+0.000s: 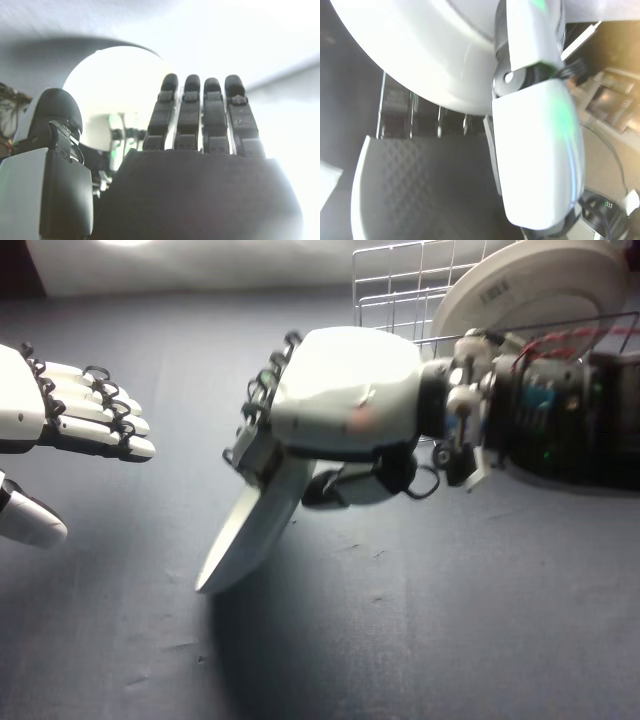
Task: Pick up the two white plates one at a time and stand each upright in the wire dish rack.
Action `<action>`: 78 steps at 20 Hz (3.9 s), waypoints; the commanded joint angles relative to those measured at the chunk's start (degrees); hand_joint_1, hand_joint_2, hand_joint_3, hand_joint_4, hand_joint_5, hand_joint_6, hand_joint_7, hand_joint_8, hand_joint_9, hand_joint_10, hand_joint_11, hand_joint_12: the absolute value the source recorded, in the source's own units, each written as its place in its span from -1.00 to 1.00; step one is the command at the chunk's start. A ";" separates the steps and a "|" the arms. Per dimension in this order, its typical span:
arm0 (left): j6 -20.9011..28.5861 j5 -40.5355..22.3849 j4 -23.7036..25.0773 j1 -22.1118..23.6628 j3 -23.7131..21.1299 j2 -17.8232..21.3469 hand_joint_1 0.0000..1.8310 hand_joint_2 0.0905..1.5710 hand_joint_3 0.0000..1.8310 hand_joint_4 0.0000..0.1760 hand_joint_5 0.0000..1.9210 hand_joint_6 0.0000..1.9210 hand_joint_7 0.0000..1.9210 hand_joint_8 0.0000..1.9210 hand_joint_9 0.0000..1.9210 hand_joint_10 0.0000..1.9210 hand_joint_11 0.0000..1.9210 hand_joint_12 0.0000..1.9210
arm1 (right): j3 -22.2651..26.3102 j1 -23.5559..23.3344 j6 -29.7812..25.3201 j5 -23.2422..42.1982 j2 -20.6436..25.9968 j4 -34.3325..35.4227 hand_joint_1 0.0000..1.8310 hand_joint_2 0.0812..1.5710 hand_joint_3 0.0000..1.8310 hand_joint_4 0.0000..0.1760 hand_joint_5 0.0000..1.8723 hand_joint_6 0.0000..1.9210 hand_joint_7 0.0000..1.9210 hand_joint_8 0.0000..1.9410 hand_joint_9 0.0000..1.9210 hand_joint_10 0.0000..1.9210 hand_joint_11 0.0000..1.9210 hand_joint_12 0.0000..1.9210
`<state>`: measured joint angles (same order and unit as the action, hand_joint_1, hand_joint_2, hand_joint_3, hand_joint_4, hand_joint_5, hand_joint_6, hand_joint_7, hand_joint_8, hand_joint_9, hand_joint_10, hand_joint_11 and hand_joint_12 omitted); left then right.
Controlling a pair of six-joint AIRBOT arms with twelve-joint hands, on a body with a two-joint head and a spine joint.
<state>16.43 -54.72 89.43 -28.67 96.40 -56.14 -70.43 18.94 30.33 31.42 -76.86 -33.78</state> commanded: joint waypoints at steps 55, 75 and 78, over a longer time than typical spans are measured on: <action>4.27 -6.07 2.93 10.13 -8.41 4.29 -1.00 0.50 -1.00 -1.00 -0.90 -1.00 -0.93 -1.00 -0.95 -1.00 -1.00 -0.83 | 1.94 -3.89 -0.34 -3.10 14.71 48.91 0.50 0.38 -1.00 -1.00 0.00 0.13 0.05 -0.11 -0.05 0.22 -0.23 0.38; 3.93 -12.27 2.91 10.34 -9.79 5.35 -1.00 0.50 -1.00 -1.00 -0.93 -0.99 -0.95 -0.99 -0.97 -0.99 -0.97 -0.99 | 1.48 -0.63 0.10 -1.63 14.88 41.14 0.49 0.42 -1.00 -1.00 -0.03 0.14 -0.02 -0.01 -0.14 0.35 -0.46 0.43; 3.48 -12.32 2.92 10.26 -9.03 5.30 -1.00 0.49 -1.00 -1.00 -0.91 -0.99 -0.95 -0.99 -0.96 -0.99 -0.96 -0.98 | 1.48 -0.62 0.11 -1.51 14.87 39.86 0.33 0.41 -1.00 -0.85 0.02 0.12 -0.03 0.05 -0.22 -0.27 -0.59 0.46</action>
<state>19.75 -65.19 96.68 -18.92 87.24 -51.37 -68.73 18.76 30.81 22.20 -62.46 6.00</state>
